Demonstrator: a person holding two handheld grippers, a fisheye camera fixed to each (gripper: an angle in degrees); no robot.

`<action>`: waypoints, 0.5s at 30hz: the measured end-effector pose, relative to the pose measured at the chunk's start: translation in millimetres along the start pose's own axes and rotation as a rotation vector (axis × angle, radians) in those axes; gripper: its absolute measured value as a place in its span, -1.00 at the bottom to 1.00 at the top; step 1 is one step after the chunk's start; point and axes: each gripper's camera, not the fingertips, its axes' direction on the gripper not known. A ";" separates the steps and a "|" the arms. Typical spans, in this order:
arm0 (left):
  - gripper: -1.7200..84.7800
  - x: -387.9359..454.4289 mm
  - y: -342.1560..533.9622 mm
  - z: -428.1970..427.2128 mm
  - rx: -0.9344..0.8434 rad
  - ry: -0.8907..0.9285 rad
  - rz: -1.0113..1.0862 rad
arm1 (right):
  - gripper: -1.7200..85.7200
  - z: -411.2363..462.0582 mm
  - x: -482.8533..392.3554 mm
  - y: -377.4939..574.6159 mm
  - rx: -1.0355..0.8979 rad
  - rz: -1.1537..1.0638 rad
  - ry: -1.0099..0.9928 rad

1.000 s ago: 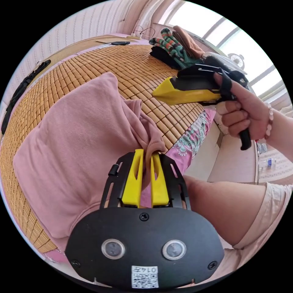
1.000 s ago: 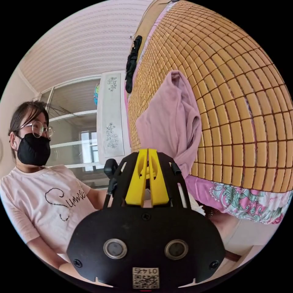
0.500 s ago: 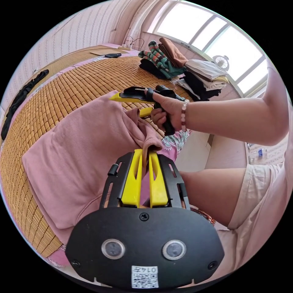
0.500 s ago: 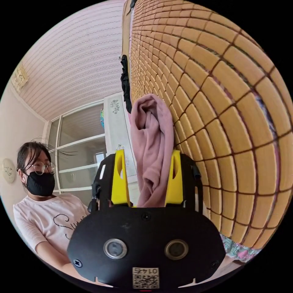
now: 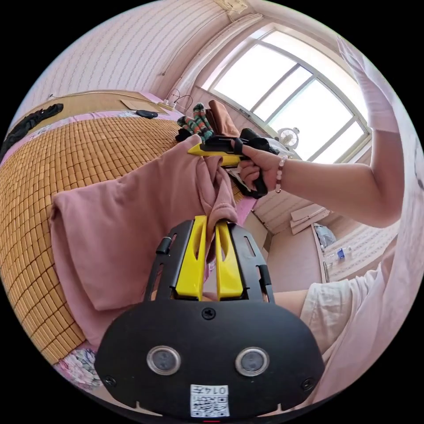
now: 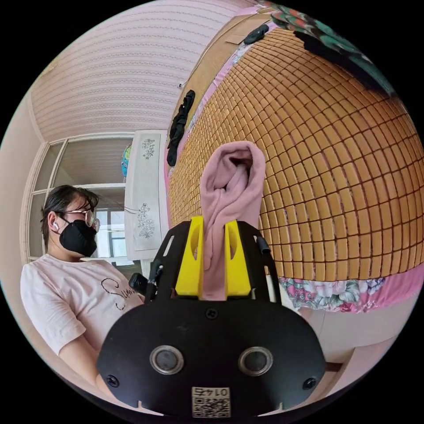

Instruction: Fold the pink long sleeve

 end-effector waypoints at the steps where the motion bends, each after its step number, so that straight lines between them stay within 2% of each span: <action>1: -0.89 -8.8 6.7 -10.2 0.008 -0.020 -0.033 | -0.79 11.6 -16.1 -0.4 -0.023 -0.036 -0.001; 4: -0.89 -39.6 31.5 -45.5 -0.010 -0.091 -0.145 | -0.77 79.2 -52.5 -8.7 -0.146 -0.124 -0.127; 6: -0.90 -56.6 47.4 -71.6 -0.030 -0.206 -0.186 | -0.73 133.6 -73.0 -15.0 -0.221 -0.168 -0.234; 8: -0.93 -84.1 68.8 -99.3 -0.093 -0.401 -0.291 | -0.71 210.9 -96.2 -21.0 -0.326 -0.223 -0.304; 9: -0.93 -92.4 75.1 -103.6 -0.112 -0.431 -0.333 | -0.70 228.7 -101.1 -22.5 -0.368 -0.235 -0.312; 12: -0.91 -132.2 113.7 -108.9 -0.201 -0.435 -0.506 | -0.69 276.6 -128.4 -24.4 -0.432 -0.287 -0.281; 15: -0.88 -152.0 126.3 -112.0 -0.247 -0.428 -0.612 | -0.70 277.0 -170.2 -25.1 -0.429 -0.449 -0.079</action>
